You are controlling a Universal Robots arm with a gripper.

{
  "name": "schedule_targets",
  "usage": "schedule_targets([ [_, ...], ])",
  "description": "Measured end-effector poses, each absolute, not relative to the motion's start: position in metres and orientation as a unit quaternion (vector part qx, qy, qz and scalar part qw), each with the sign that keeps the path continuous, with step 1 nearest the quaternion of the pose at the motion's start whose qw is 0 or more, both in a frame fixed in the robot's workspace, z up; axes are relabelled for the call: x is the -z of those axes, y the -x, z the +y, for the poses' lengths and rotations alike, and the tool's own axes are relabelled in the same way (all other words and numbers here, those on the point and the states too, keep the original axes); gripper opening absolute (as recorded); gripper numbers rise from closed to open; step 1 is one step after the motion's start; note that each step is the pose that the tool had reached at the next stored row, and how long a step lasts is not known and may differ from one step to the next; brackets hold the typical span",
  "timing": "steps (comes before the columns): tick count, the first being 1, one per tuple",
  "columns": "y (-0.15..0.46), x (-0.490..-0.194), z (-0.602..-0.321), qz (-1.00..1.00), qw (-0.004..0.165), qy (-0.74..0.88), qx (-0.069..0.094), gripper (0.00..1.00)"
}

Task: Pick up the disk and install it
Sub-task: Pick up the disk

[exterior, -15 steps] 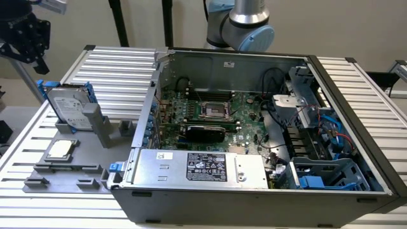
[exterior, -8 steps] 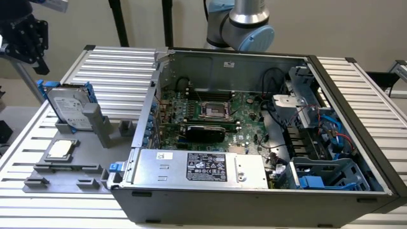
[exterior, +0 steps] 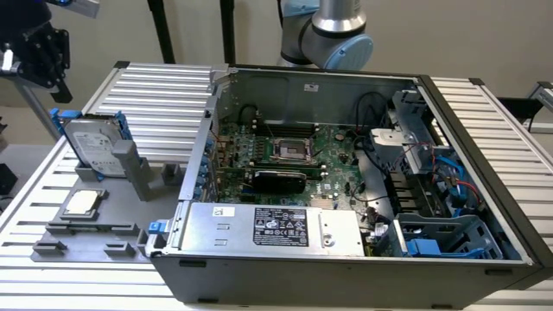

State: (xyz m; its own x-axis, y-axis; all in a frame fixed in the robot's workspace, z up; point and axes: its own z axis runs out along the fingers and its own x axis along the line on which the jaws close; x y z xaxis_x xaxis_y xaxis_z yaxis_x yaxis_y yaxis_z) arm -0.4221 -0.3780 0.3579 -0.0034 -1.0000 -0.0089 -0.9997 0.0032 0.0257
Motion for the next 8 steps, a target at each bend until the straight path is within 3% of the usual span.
schedule_targets([
  [3,0.422,-0.353,-0.378,-0.706,0.006,-0.708,0.012,0.18],
  [8,0.422,-0.344,-0.378,-0.706,0.006,-0.708,0.013,0.42],
])
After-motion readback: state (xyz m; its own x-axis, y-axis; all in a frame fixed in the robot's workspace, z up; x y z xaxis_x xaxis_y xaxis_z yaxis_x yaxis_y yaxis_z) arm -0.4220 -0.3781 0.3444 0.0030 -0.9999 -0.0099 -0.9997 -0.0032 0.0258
